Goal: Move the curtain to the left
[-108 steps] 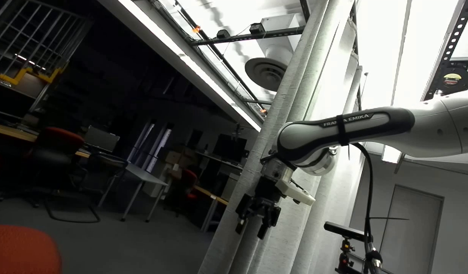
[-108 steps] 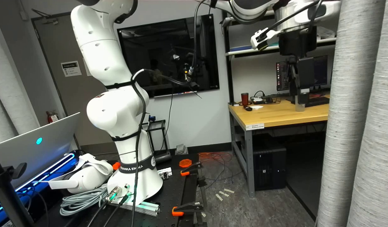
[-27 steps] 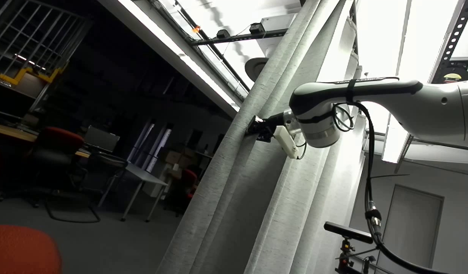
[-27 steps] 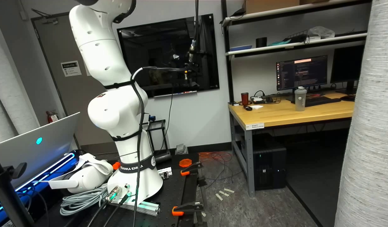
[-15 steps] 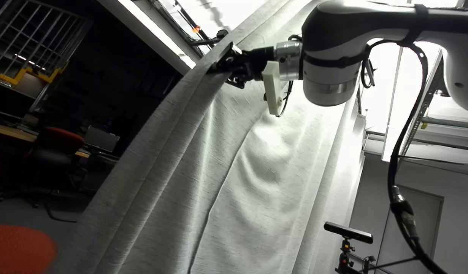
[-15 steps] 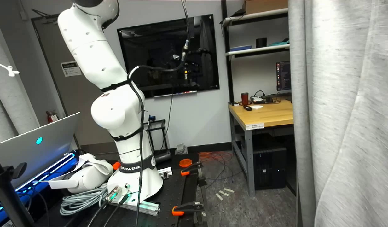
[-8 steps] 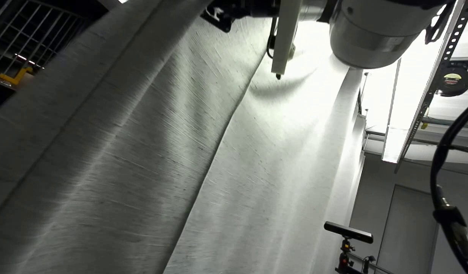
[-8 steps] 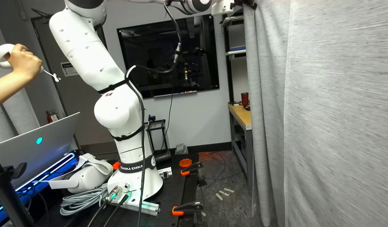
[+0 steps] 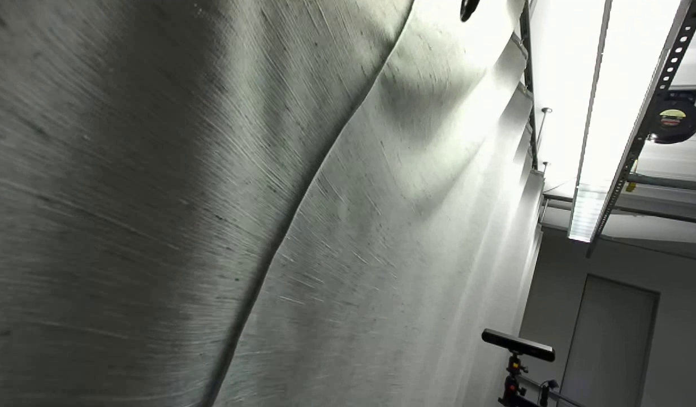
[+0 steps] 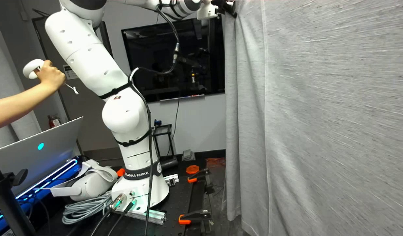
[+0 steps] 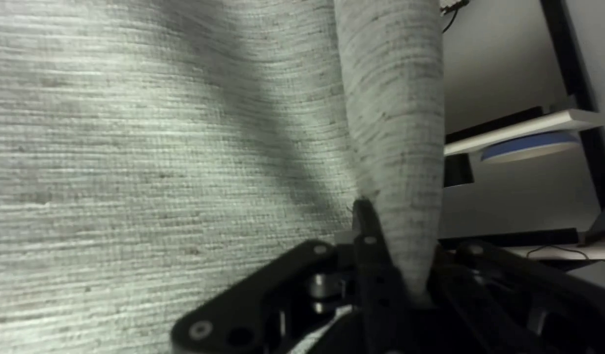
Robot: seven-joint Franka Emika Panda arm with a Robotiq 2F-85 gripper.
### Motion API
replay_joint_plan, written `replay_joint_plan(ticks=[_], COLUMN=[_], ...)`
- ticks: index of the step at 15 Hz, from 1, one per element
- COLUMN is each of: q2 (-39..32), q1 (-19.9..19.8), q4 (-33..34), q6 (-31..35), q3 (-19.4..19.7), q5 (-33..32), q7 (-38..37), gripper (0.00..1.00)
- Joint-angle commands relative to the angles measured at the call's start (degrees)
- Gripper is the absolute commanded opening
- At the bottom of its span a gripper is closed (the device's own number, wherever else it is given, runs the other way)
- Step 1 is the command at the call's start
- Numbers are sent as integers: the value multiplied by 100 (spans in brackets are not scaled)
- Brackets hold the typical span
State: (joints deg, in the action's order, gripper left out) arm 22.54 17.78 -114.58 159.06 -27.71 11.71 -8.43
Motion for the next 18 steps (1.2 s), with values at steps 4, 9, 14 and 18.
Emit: replay_joint_plan(ticks=[4,9,14,18], q2=[465,597,567,586], q1=[849,775,545,385], q4=[100,342,422,443], q6=[-991,-1318,-1276,-1291], q3=[-59,-264,-507,-622], q5=[85,-152,-551,-823], q7=[-98,-217,-373,-505], gripper=[1,1,1,1])
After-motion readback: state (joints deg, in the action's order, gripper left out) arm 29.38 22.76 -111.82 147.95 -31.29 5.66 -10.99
